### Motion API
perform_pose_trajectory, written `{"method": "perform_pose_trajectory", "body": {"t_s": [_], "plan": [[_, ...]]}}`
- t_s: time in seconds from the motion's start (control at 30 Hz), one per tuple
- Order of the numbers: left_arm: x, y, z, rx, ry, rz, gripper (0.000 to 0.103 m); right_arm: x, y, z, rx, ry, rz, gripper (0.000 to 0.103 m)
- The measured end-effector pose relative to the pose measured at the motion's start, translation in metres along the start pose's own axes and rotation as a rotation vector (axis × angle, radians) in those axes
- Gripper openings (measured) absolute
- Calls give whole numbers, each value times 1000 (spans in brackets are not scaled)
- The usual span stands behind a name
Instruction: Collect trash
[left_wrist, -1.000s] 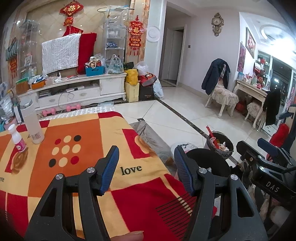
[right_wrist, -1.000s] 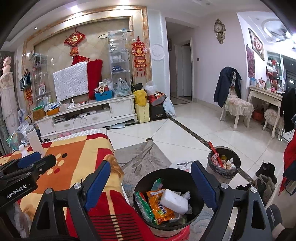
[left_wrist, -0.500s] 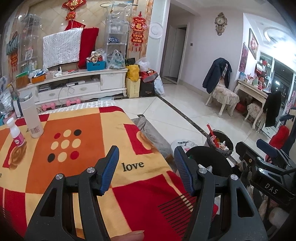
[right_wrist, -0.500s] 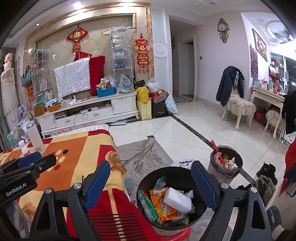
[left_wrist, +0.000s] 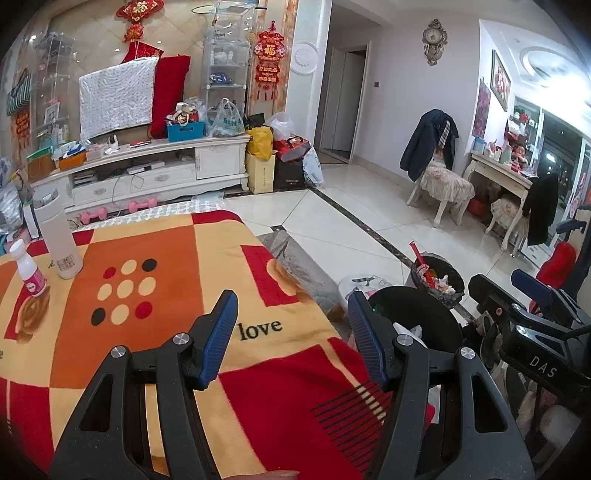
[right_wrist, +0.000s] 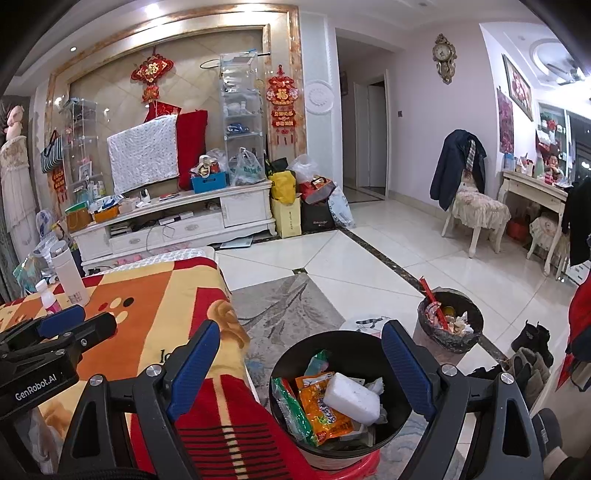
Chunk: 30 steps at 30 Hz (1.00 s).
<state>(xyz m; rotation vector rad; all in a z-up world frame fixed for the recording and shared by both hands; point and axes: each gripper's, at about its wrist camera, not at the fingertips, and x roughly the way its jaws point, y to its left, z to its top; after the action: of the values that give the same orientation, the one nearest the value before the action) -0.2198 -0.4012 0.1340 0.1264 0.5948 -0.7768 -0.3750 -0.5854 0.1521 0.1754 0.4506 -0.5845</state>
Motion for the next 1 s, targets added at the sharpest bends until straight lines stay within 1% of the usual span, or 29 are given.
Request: {"method": "perform_pose_trajectory", "body": {"t_s": [1.0], "plan": [[6,-3,-7,0,25,-7,61,5,-3,-5,14,16,-4,88]]}}
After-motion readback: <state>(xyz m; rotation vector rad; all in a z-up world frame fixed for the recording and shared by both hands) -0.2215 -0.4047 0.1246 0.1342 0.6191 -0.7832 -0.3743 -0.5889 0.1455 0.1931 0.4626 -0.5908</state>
